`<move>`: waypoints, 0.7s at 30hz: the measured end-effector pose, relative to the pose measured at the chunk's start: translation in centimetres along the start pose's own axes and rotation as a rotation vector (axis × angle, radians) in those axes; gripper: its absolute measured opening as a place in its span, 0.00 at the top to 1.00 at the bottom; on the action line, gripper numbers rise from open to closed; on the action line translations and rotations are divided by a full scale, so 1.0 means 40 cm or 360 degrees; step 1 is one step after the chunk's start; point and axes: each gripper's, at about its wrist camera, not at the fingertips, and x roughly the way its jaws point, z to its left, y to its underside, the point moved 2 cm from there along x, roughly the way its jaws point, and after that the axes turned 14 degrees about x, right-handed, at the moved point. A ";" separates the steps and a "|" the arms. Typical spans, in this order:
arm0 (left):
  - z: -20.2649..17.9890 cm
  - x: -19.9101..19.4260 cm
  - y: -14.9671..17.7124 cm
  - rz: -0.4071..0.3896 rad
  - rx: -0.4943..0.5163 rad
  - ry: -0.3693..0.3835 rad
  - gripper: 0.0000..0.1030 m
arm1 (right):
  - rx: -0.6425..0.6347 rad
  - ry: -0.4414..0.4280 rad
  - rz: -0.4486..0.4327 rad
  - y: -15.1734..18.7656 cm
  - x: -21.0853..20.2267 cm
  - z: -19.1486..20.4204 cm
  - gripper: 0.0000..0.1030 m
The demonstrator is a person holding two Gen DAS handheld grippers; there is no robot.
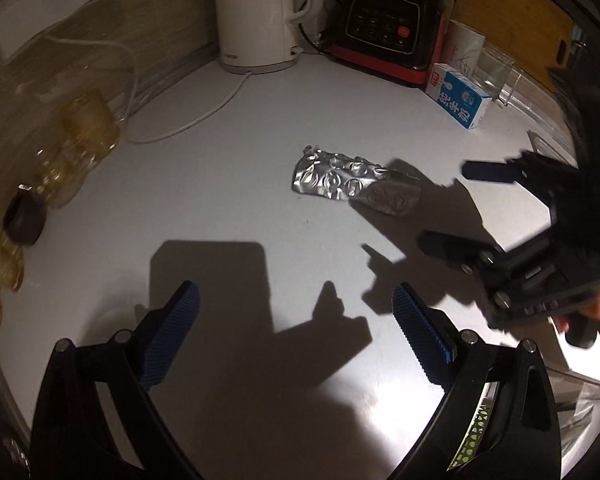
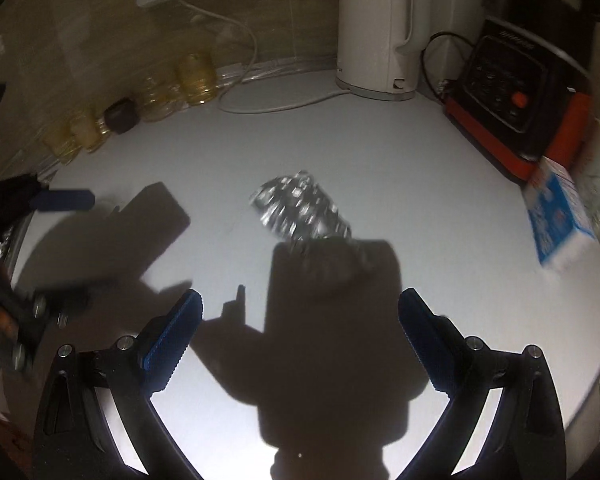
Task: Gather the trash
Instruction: 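Grasp the silver foil blister pack with the right tool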
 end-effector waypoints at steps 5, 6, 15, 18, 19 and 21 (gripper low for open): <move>0.039 0.066 -0.030 0.0013 0.0015 0.0097 0.10 | -0.0085 -0.0042 0.0082 -0.060 0.095 -0.006 0.05; 0.044 0.074 -0.035 0.0012 0.0015 0.0110 0.10 | -0.0103 -0.0046 0.0096 -0.067 0.109 -0.004 0.07; 0.041 0.111 -0.079 0.0002 0.0035 0.0117 0.10 | -0.0238 0.0013 0.0169 -0.065 0.152 0.014 0.39; 0.029 0.113 -0.095 -0.0006 0.0052 0.0115 0.10 | -0.0148 -0.0027 0.0173 -0.060 0.131 -0.013 0.48; 0.023 0.114 -0.100 -0.0008 0.0058 0.0116 0.10 | -0.0135 -0.0024 0.0170 -0.060 0.133 -0.020 0.49; 0.009 0.112 -0.112 -0.0018 0.0080 0.0111 0.10 | -0.0124 0.0006 0.0157 -0.049 0.129 -0.025 0.50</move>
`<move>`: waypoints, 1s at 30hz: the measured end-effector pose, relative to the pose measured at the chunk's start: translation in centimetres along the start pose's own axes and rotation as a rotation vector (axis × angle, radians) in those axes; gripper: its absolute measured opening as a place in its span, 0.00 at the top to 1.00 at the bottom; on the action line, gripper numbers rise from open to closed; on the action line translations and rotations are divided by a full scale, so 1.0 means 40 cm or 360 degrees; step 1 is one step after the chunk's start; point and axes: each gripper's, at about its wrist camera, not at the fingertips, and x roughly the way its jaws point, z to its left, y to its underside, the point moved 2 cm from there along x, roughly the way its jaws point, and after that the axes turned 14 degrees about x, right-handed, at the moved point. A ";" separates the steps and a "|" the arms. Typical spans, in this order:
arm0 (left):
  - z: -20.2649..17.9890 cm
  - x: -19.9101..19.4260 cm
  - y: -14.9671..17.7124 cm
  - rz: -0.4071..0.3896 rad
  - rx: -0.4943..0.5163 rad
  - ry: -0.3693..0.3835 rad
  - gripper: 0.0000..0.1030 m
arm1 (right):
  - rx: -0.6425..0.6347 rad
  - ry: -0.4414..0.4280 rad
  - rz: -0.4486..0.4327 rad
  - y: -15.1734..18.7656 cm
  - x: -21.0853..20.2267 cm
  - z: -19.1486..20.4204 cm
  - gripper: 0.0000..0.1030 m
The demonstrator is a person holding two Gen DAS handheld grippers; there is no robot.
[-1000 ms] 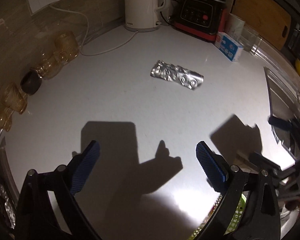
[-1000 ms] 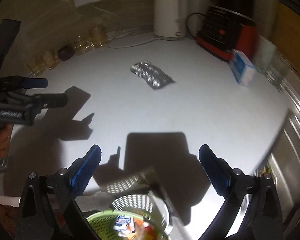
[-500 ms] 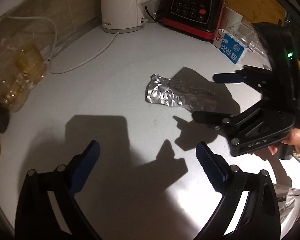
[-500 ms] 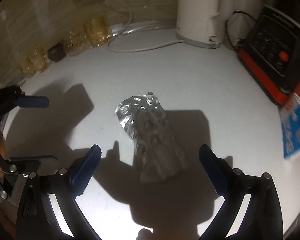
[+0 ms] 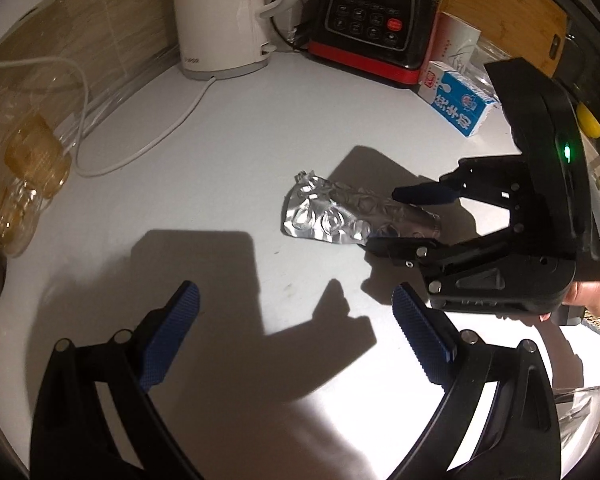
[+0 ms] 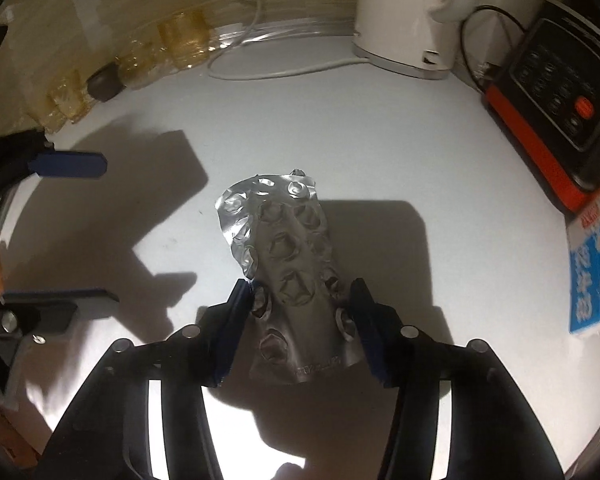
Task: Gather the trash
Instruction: 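Grasp the silver foil blister pack with the right tool, then grasp the blue-and-white milk carton with the left tool while the right tool holds the blister pack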
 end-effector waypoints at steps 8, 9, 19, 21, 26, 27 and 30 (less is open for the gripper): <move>-0.069 0.000 -0.063 -0.0038 0.0055 0.0022 0.10 | 0.0334 0.0070 -0.0146 0.080 -0.103 -0.108 0.53; -0.089 0.001 -0.087 -0.0047 0.0058 0.0039 0.10 | 0.0387 0.0094 -0.0174 0.095 -0.125 -0.126 0.54; -0.258 0.033 -0.281 -0.0119 0.0077 0.0184 0.10 | 0.0807 0.0219 -0.0322 0.240 -0.267 -0.308 0.58; -0.272 0.039 -0.286 -0.0122 0.0084 0.0186 0.10 | 0.0818 0.0226 -0.0325 0.252 -0.270 -0.316 0.58; -0.275 0.065 -0.265 -0.0066 0.0085 0.0161 0.10 | 0.0810 0.0220 -0.0298 0.275 -0.265 -0.327 0.60; -0.273 0.070 -0.259 -0.0054 0.0075 0.0163 0.10 | 0.0807 0.0221 -0.0290 0.279 -0.263 -0.325 0.60; -0.262 0.083 -0.246 -0.0029 0.0050 0.0156 0.10 | 0.0767 0.0237 -0.0250 0.285 -0.249 -0.312 0.59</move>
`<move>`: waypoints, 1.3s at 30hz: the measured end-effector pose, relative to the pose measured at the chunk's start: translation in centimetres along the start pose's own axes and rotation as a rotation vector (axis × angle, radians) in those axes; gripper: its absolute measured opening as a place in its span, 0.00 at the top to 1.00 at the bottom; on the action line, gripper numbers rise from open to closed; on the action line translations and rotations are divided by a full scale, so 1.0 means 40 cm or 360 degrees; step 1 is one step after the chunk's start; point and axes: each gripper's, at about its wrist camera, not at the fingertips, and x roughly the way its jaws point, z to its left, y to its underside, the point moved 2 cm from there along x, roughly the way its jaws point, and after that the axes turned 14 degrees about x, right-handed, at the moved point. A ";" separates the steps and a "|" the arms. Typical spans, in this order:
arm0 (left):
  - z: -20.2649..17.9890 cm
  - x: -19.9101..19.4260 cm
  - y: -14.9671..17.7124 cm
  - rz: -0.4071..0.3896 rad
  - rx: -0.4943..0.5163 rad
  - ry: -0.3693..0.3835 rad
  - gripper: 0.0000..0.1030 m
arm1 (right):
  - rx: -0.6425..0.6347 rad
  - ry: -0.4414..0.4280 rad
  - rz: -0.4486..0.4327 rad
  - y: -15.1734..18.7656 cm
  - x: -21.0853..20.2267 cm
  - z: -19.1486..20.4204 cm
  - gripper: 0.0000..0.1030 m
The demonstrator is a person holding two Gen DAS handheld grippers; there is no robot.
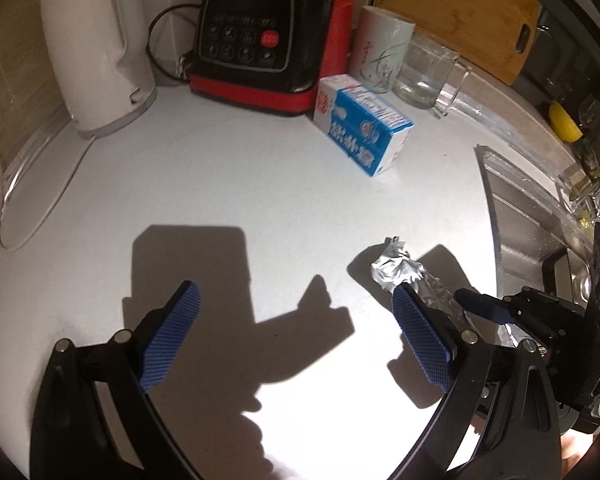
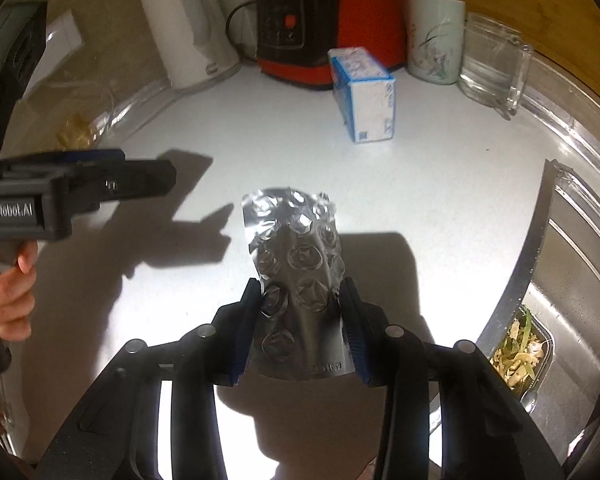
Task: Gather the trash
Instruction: 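Grasp the blue-and-white milk carton with the left tool while the right tool holds the blister pack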
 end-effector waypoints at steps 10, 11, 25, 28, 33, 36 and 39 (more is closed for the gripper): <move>0.050 0.004 0.035 0.0027 -0.0076 -0.0003 0.10 | -0.0115 0.0076 0.0042 0.006 0.031 0.033 0.16; 0.055 0.005 0.038 0.0031 -0.0084 -0.0001 0.10 | -0.0124 0.0078 0.0052 0.005 0.038 0.036 0.16; 0.056 0.004 0.037 0.0032 -0.0087 0.0008 0.10 | -0.0078 0.0150 0.0039 0.016 0.047 0.016 0.68; 0.036 0.008 0.008 0.0029 -0.0087 0.0015 0.10 | 0.0012 0.0128 0.0026 0.025 0.036 0.001 0.69; -0.019 0.039 -0.098 0.0032 -0.0104 0.0012 0.10 | 0.0100 0.0175 -0.0047 0.023 -0.021 -0.015 0.68; -0.046 0.079 -0.172 0.0056 -0.0157 0.0010 0.10 | 0.0155 0.0189 -0.0099 0.026 -0.062 -0.029 0.66; -0.071 0.124 -0.252 0.0065 -0.0245 -0.0031 0.10 | 0.0186 0.0214 -0.0125 0.031 -0.090 -0.044 0.66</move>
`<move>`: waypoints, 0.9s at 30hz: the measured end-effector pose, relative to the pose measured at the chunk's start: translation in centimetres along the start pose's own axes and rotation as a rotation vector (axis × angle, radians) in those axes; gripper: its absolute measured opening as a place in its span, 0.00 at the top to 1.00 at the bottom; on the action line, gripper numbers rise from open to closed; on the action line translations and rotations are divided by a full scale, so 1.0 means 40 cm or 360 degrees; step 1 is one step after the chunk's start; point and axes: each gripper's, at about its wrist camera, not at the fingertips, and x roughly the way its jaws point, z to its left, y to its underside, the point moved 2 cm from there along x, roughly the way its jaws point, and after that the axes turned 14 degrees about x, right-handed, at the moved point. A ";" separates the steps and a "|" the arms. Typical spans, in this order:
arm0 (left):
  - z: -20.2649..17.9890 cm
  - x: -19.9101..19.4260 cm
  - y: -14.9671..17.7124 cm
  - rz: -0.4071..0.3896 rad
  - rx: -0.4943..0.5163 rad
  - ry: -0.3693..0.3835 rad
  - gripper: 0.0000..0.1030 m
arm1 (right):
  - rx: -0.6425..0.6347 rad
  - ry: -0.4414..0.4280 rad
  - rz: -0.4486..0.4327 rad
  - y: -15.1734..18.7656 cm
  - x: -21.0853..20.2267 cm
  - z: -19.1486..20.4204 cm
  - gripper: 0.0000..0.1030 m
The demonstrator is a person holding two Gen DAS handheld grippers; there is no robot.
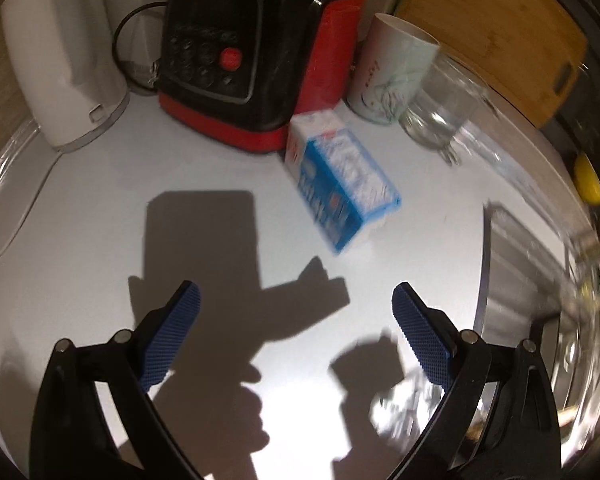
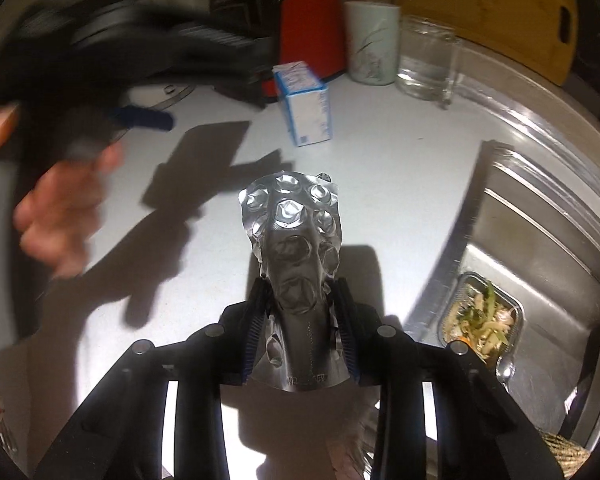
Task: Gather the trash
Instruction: 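Grasp the blue-and-white milk carton with the left tool while the right tool holds the blister pack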
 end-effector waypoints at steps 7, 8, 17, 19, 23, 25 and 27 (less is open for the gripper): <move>-0.030 0.107 -0.107 0.0042 -0.0245 -0.0189 0.06 | 0.0094 0.0022 0.0000 0.010 -0.019 -0.052 0.65; -0.035 0.115 -0.119 0.0024 -0.0282 -0.0218 0.06 | 0.0098 0.0027 0.0001 0.011 -0.019 -0.056 0.65; -0.059 0.148 -0.154 0.0067 -0.0378 -0.0196 0.06 | 0.0136 0.0044 0.0017 0.028 -0.026 -0.090 0.64; -0.062 0.149 -0.153 0.0060 -0.0390 -0.0193 0.06 | 0.0137 0.0049 0.0025 0.032 -0.025 -0.090 0.64; -0.066 0.157 -0.155 0.0063 -0.0416 -0.0166 0.06 | 0.0142 0.0044 0.0046 0.034 -0.018 -0.094 0.64; -0.067 0.161 -0.154 0.0078 -0.0405 -0.0152 0.06 | 0.0141 0.0047 0.0057 0.035 -0.015 -0.094 0.64; -0.064 0.163 -0.145 0.0082 -0.0412 -0.0154 0.06 | 0.0139 0.0039 0.0062 0.034 -0.014 -0.095 0.64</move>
